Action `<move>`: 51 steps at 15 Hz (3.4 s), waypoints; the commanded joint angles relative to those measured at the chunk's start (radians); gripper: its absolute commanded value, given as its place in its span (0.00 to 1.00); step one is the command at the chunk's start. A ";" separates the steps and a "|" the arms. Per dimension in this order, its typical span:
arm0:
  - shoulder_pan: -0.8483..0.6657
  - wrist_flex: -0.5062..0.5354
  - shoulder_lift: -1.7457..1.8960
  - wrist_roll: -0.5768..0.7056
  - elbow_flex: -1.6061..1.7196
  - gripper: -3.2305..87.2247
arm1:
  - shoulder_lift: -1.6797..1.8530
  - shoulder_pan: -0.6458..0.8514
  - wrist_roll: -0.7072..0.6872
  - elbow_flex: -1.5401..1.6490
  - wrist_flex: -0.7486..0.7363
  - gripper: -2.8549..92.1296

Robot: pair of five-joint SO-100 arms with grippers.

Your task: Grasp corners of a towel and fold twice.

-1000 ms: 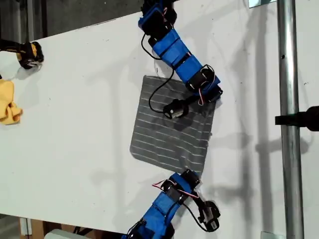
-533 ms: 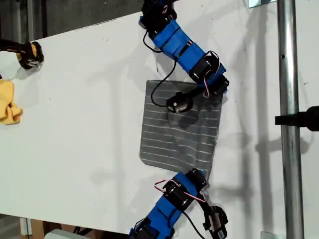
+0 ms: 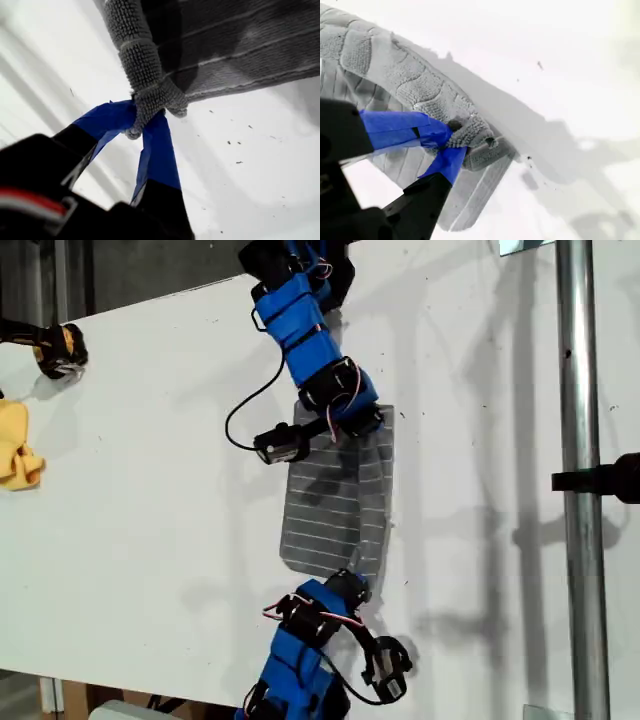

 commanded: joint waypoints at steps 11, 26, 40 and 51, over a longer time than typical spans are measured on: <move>-0.612 -0.075 0.120 0.494 0.123 0.02 | 0.621 0.565 -0.345 0.560 -0.046 0.03; -0.359 -0.252 -0.032 0.242 0.299 0.02 | 0.350 0.215 -0.083 0.684 -0.316 0.03; -0.422 -0.061 0.615 0.163 0.523 0.29 | 0.974 0.250 -0.046 0.724 -0.012 0.39; -0.227 -0.373 2.056 -0.305 1.721 0.21 | 1.266 0.023 0.586 1.290 -0.196 0.50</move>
